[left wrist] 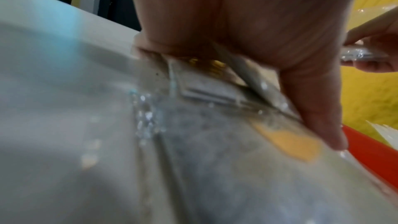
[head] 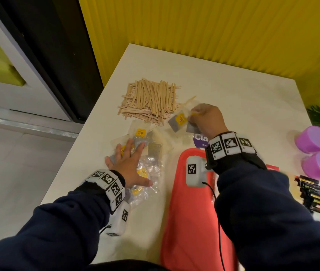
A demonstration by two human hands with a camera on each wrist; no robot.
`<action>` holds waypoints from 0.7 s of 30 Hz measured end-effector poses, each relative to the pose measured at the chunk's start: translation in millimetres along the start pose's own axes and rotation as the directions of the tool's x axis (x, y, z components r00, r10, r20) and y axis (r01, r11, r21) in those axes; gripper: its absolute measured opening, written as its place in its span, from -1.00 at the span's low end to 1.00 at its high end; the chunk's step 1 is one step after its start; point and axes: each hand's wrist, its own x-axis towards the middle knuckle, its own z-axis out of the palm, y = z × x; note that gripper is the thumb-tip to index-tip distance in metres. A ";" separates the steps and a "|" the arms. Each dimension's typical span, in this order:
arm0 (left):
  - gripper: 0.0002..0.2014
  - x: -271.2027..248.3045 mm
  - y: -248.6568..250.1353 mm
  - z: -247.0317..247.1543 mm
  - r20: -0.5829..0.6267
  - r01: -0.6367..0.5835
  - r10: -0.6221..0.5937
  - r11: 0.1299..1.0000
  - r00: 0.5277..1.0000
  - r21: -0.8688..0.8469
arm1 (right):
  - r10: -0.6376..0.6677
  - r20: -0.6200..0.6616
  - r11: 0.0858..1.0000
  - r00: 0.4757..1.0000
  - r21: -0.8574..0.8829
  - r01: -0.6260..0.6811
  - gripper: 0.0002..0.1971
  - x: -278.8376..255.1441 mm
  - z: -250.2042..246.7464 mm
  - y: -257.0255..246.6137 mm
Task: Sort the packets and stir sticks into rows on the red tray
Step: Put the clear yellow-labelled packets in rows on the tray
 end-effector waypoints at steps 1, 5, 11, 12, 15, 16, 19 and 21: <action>0.25 -0.9 0.6 -0.1 -0.002 0.007 -0.007 1.000 1.000 0.008 | -0.006 -0.002 0.997 1.000 0.079 0.007 -0.82 -10.4 -2.1 0.7; 0.24 -8.6 3.0 -0.1 -0.048 0.003 -0.003 1.000 0.999 -0.003 | 0.050 0.034 0.916 0.998 0.396 -0.059 -0.78 -46.7 -3.8 16.1; 0.17 -20.1 3.2 -3.8 -0.141 -0.012 -0.005 0.992 0.990 -0.125 | 0.107 0.109 0.789 0.988 0.595 -0.151 -0.75 -68.4 0.7 33.2; 0.13 -22.7 5.6 -4.7 -0.173 -0.029 0.002 0.987 0.985 -0.158 | 0.117 0.127 0.771 0.985 0.614 -0.170 -0.75 -71.1 1.9 33.7; -0.14 -32.5 20.5 -9.9 -0.287 -0.187 0.082 0.914 0.955 -0.361 | 0.134 0.168 0.758 0.977 0.618 -0.210 -0.74 -76.1 6.4 38.1; -0.26 -36.2 27.4 -12.6 -0.309 -0.251 0.115 0.858 0.944 -0.448 | 0.138 0.173 0.764 0.975 0.608 -0.216 -0.73 -79.3 8.2 37.5; -0.72 -42.3 45.9 -15.4 -0.280 -0.343 0.205 0.676 0.938 -0.653 | 0.102 0.171 0.751 0.980 0.633 -0.189 -0.74 -88.8 16.6 34.3; -0.95 -46.1 54.3 -16.7 -0.257 -0.338 0.220 0.584 0.941 -0.738 | 0.082 0.149 0.749 0.985 0.643 -0.159 -0.74 -96.6 20.2 33.3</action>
